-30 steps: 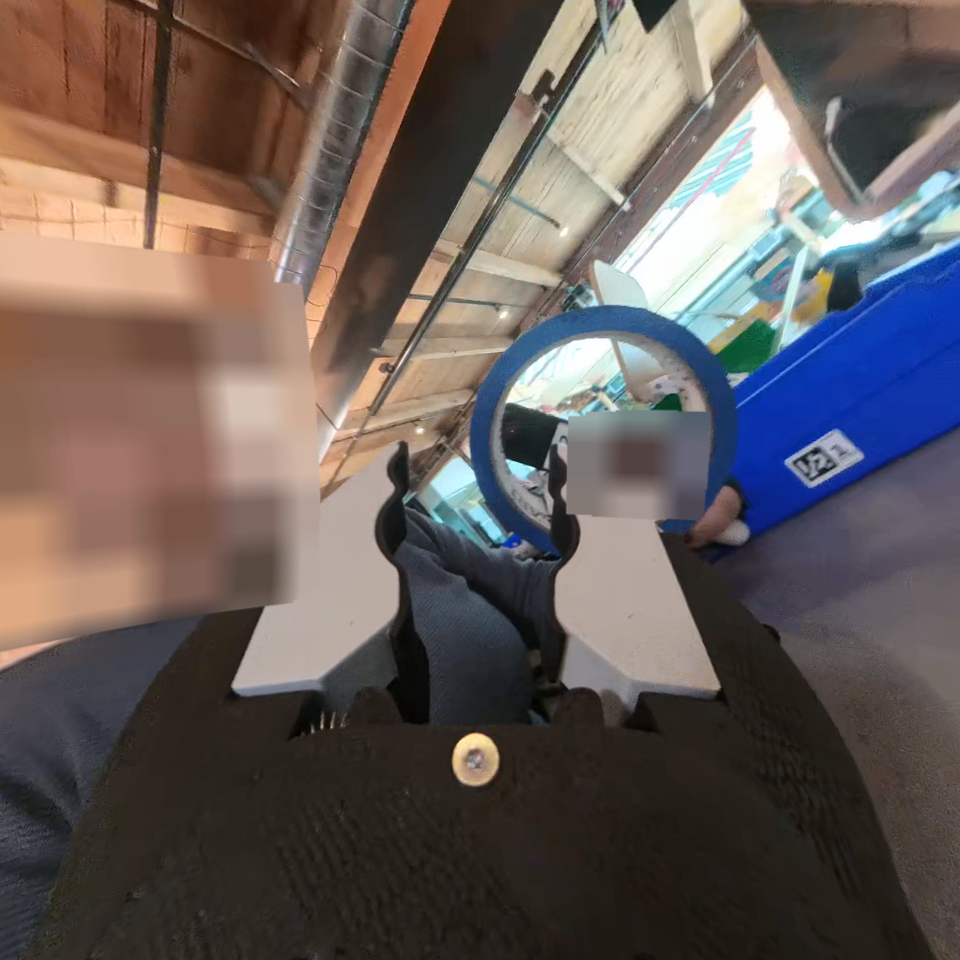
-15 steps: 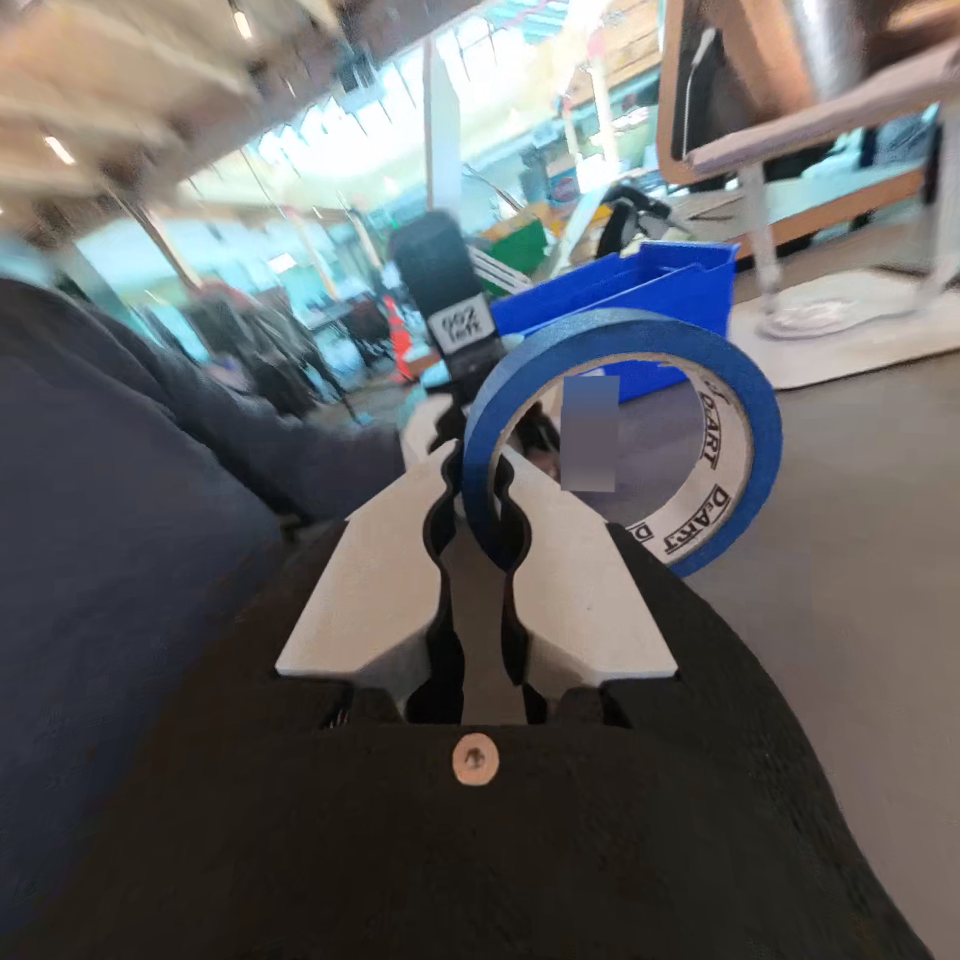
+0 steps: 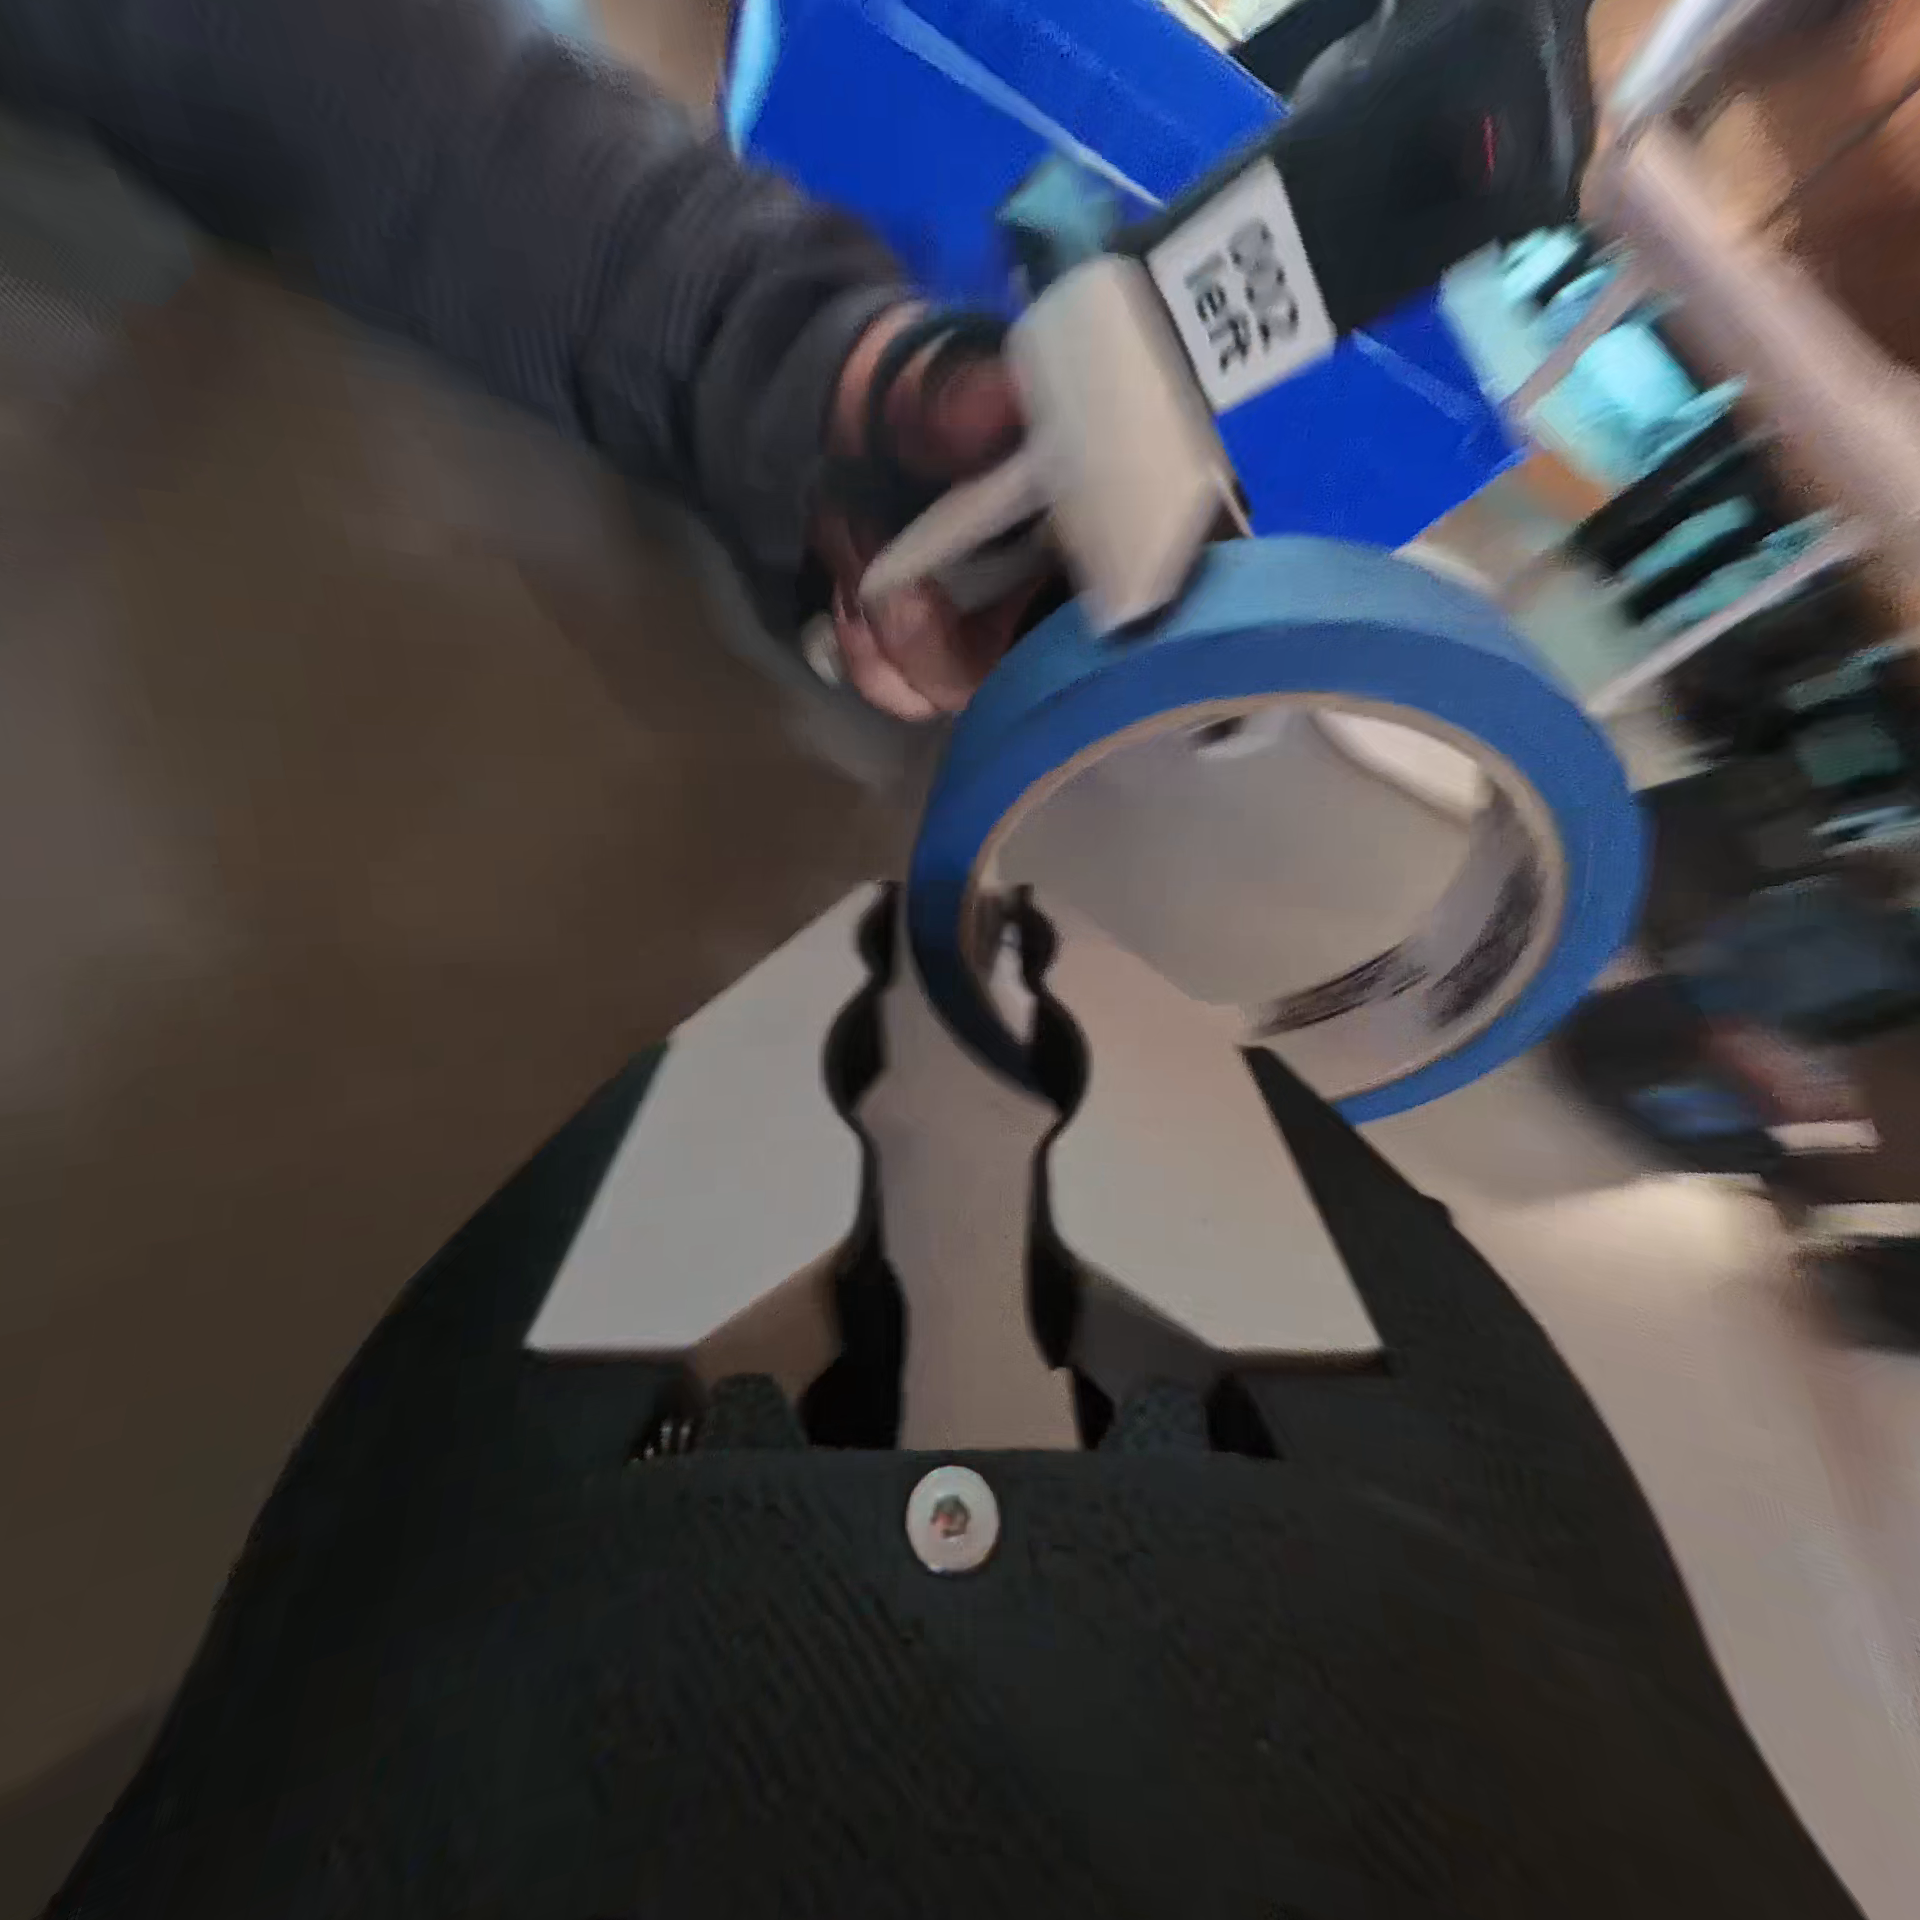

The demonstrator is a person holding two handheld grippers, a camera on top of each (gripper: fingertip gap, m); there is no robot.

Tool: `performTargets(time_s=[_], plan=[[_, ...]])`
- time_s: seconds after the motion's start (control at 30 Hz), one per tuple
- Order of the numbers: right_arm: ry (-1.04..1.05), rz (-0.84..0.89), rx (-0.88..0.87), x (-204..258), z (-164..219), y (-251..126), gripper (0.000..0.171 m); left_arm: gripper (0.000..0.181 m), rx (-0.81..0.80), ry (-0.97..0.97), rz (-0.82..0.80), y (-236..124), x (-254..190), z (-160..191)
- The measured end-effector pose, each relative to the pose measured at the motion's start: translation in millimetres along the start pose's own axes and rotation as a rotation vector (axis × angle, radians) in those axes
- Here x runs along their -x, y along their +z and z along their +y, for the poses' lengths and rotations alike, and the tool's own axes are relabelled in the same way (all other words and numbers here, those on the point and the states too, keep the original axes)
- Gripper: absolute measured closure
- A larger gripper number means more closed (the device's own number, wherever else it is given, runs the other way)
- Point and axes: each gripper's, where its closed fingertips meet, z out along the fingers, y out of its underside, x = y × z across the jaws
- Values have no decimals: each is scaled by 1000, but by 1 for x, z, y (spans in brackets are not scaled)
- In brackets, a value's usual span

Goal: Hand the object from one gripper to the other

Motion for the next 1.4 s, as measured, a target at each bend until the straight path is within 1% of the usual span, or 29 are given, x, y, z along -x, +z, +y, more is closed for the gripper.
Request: performTargets(time_s=[0.03,0.07,0.13,0.23,0.3,0.37,0.43,0.47,0.53,0.57,0.6,0.63,0.67,0.73,0.8,0.83,0.9,0.93,1.03,1.13,1.2,1.27,1.3,1.37,1.4], plan=[[123,-64,-50,2,-5,-3,136,173,39,77,-25,4,-1,6],[255,-135,-115,3,-12,-8,125,173,61,157,-47,6,-1,9],[494,-261,-288,-2,-30,-24,115,173,87,279,-86,9,-3,10],[768,-378,-547,-23,-54,-51,114,174,196,491,-169,10,3,20],[902,-451,-633,-32,-62,-61,115,173,307,633,-222,12,9,33],[955,-479,-635,-33,-60,-60,122,173,365,730,-251,15,12,41],[944,-440,-619,-36,-56,-55,149,172,381,753,-288,15,16,42],[930,-431,-614,-36,-55,-55,151,172,386,732,-313,14,20,42],[852,-352,-578,-38,-52,-51,154,169,359,648,-387,10,32,37],[786,-278,-540,-39,-48,-47,158,159,339,593,-430,6,39,32],[707,-182,-484,-42,-42,-42,161,144,332,528,-442,3,43,30],[611,-78,-416,-46,-34,-37,162,137,311,445,-444,0,46,26],[503,30,-338,-50,-26,-33,162,135,264,357,-452,-3,48,20],[251,231,-126,-58,-5,-26,162,138,121,177,-510,-14,58,0],[3,377,117,-63,16,-21,162,139,-31,50,-552,-27,67,-16],[-109,442,251,-67,26,-20,163,139,-73,13,-576,-32,70,-20],[-306,558,502,-75,42,-24,163,137,-73,5,-617,-35,75,-19],[-372,582,562,-76,43,-24,163,138,-58,25,-637,-33,75,-18],[-452,605,636,-77,44,-27,162,151,-40,103,-654,-28,71,-18],[-507,610,697,-78,50,-30,162,154,-43,118,-621,-21,65,-18],[-536,607,733,-78,54,-29,162,143,-45,105,-601,-18,63,-17],[-566,597,765,-77,58,-27,162,137,-29,98,-615,-17,66,-15],[-583,591,771,-76,59,-24,162,139,-9,111,-637,-17,68,-12],[-608,578,746,-72,56,-16,162,149,49,156,-669,-17,72,-5],[-620,576,731,-70,54,-13,162,154,54,189,-692,-19,73,-6]])
